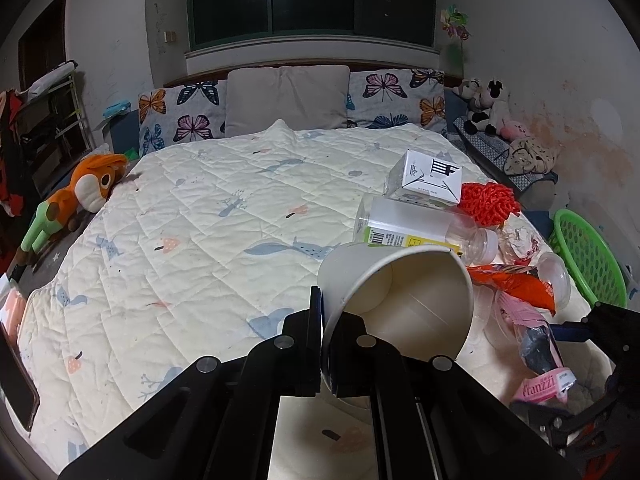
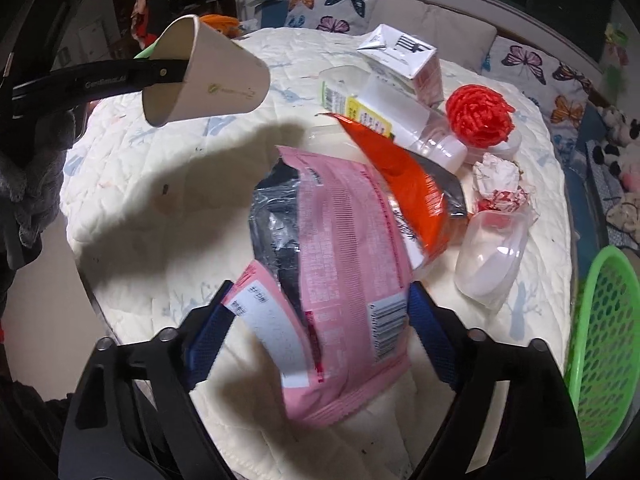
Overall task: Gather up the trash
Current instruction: 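Lift and carry the cup and pink bag toward the green basket with both tools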
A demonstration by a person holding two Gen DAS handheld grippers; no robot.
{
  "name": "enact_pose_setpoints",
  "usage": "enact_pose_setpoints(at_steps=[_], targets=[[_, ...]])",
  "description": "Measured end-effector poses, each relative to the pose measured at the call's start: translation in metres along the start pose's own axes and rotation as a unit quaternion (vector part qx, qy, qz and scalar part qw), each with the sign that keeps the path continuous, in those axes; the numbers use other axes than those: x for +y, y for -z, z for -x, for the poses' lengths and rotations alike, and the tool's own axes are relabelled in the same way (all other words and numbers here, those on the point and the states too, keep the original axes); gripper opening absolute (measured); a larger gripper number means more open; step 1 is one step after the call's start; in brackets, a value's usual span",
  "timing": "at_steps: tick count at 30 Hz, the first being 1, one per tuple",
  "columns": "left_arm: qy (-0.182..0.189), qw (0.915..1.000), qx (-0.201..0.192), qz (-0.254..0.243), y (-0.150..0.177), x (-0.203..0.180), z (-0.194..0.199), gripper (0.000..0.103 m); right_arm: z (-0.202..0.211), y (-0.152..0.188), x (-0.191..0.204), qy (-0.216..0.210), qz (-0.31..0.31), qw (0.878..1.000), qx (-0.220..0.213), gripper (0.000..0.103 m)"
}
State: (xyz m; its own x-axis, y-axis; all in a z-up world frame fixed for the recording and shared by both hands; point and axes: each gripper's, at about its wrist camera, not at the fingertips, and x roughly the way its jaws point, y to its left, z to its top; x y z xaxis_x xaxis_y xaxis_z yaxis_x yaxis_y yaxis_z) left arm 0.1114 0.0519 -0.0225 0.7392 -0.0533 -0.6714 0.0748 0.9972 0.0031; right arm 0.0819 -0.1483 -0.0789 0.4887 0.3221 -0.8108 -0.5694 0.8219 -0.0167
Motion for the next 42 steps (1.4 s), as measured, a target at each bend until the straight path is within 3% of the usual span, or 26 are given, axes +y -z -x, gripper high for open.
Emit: enact_pose_setpoints(at_steps=[6, 14, 21, 26, 42], targets=[[0.004, 1.0, -0.003, -0.003, -0.003, -0.006, 0.003, 0.003, 0.007, 0.001, -0.016, -0.006, -0.041, 0.999, -0.008, 0.052], [0.017, 0.9996, -0.018, -0.01, -0.01, -0.013, 0.02, 0.003, 0.03, 0.003, -0.014, -0.019, -0.057, 0.998, -0.034, 0.043], [0.045, 0.9979, -0.04, -0.023, -0.023, -0.033, 0.042, 0.003, 0.066, 0.007, -0.023, -0.023, -0.082, 0.994, -0.072, 0.043], [0.079, 0.9951, -0.045, -0.039, -0.034, -0.059, 0.048, 0.003, 0.086, 0.014, -0.047, 0.005, -0.11, 0.99, -0.087, 0.043], [0.176, 0.9773, -0.029, -0.115, -0.063, -0.191, 0.026, 0.003, 0.121, 0.07, -0.177, 0.114, -0.242, 0.959, -0.097, 0.045]])
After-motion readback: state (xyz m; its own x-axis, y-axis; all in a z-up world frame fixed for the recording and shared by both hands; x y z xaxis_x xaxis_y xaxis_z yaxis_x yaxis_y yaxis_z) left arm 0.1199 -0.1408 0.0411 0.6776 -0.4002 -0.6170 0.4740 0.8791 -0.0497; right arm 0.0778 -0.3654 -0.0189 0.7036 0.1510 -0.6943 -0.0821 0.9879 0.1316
